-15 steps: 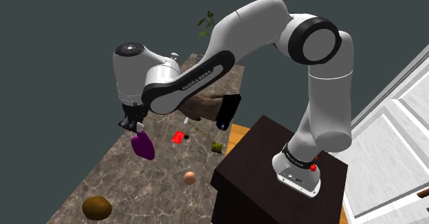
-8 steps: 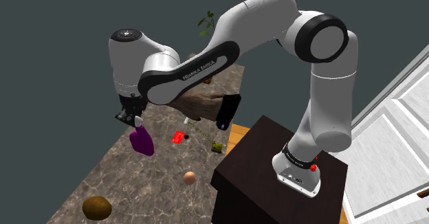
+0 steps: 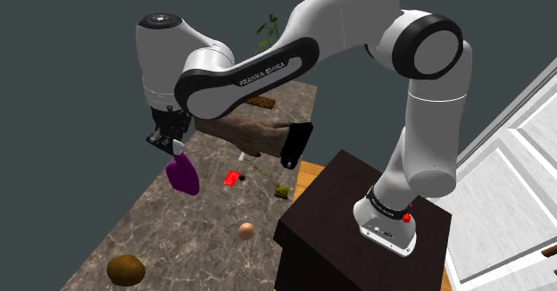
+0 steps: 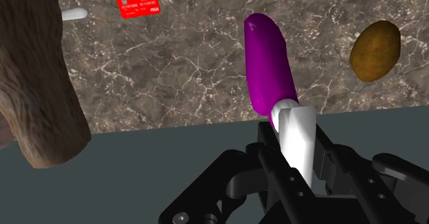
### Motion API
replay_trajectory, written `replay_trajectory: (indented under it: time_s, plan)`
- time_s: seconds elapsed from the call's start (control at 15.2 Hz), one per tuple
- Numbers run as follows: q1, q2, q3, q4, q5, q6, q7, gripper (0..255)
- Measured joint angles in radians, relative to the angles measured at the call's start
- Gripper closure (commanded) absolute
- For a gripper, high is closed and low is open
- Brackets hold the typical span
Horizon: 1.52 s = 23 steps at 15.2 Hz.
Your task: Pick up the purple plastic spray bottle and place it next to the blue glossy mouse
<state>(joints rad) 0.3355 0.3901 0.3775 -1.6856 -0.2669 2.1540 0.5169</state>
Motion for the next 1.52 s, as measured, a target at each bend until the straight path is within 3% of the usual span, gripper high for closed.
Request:
replay_trajectory:
  time_s: [1.52]
  plan:
    - [0.006, -0.055, 0.02, 0.235, 0.044, -0.283, -0.049, 255]
